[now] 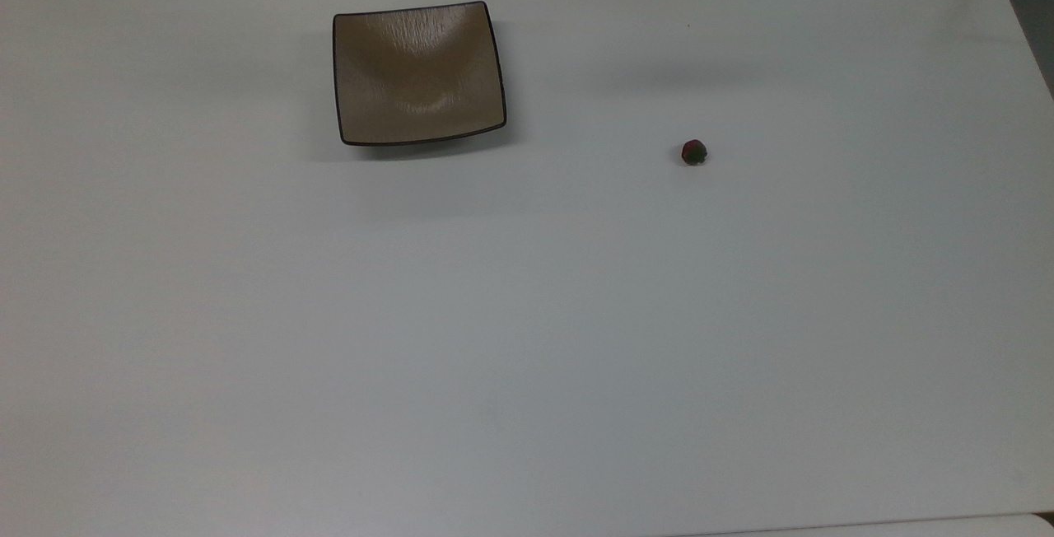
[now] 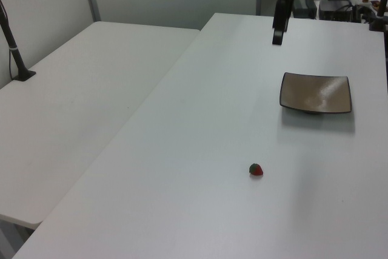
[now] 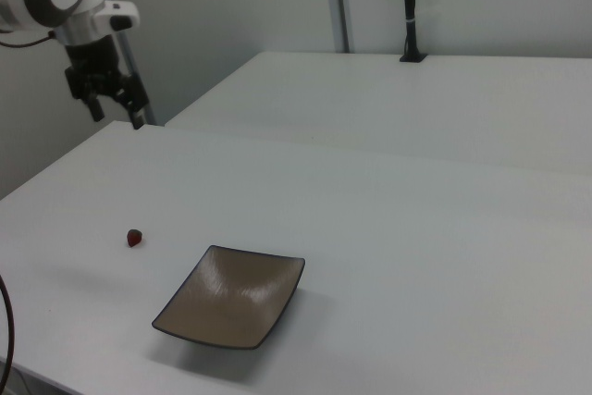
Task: Strawberries on a ceramic plate
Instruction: 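Lower the gripper over the strawberry and close on it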
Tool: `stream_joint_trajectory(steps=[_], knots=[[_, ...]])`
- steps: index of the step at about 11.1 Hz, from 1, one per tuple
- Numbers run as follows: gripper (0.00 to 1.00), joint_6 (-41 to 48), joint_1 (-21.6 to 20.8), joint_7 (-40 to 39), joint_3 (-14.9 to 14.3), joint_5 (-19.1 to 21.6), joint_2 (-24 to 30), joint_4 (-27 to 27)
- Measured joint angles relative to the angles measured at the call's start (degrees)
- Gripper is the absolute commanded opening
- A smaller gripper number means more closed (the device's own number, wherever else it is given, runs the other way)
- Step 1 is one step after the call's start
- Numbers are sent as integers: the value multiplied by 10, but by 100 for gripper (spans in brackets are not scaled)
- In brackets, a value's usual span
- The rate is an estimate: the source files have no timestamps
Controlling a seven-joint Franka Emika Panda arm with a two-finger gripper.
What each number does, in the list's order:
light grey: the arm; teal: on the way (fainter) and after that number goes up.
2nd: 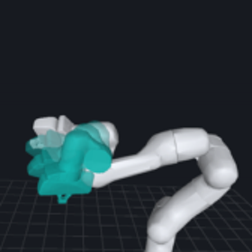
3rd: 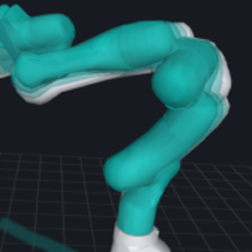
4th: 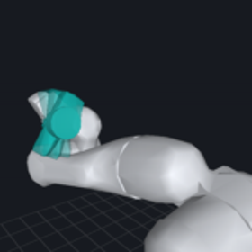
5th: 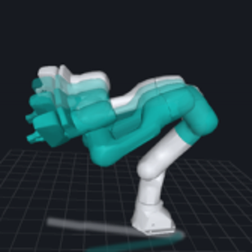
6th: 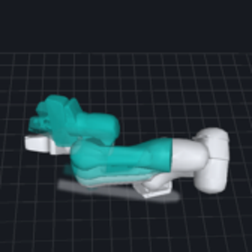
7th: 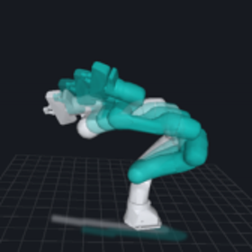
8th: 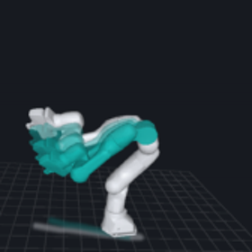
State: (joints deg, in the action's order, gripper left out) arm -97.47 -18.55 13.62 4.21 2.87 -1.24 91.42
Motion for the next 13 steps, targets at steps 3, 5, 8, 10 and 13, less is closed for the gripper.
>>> stream_joint_trajectory(steps=[3, 5, 8, 10, 13], knots=[[100, -1, -20, 51, 34, 0, -34, -6], [100, -31, -44, 78, 36, 0, -61, -6], [100, -86, -59, 102, 36, 0, -104, -1], [100, -109, -59, 102, 36, 0, -124, 6], [100, -143, -62, 102, 36, -1, -142, 39]])
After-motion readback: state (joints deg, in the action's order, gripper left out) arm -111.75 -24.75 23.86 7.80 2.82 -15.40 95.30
